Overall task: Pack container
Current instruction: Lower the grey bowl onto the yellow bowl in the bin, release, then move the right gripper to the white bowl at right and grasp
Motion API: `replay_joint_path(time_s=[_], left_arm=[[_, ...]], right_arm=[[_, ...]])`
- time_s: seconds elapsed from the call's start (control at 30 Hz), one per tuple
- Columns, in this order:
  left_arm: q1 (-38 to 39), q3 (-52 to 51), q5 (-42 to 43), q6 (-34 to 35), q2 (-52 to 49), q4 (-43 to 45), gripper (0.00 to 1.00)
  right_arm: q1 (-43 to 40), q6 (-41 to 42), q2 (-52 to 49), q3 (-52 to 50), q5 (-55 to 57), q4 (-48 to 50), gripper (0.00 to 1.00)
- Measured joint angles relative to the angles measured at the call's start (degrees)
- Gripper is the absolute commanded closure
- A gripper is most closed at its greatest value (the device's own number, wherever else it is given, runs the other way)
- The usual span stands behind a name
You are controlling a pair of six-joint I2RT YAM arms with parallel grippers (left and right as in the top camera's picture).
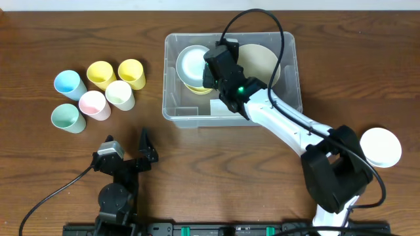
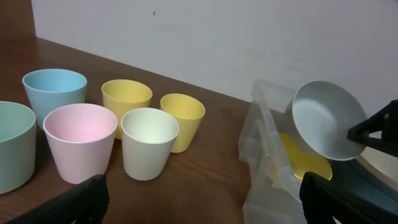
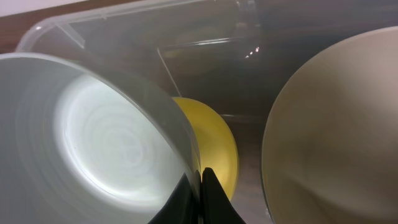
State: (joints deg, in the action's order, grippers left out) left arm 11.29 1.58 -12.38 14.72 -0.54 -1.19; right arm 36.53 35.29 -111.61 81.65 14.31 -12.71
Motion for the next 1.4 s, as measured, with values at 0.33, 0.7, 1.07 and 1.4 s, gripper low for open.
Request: replay_joint_path(time_s=[0.33, 0.7, 1.07, 1.4], left_arm=[[0.00, 0.00, 0.00, 0.00, 0.00, 0.00, 0.02], [0.00, 0.00, 0.00, 0.00, 0.00, 0.00, 0.02], [0.00, 0.00, 0.00, 0.00, 0.00, 0.02, 0.02], [0.00, 0.00, 0.00, 0.00, 0.00, 0.00, 0.02]], right_arm=[[-0.33, -0.13, -1.64, 0.00, 0.35, 0.63, 0.35], [-0.31, -1.92, 1.64, 0.00, -3.63, -1.42, 0.28], [-7.91, -1.66, 28.48, 0.85, -4.02, -27.30, 0.14], [-28.85, 8.31, 36.11, 0.85, -3.21, -54.49, 0.05]])
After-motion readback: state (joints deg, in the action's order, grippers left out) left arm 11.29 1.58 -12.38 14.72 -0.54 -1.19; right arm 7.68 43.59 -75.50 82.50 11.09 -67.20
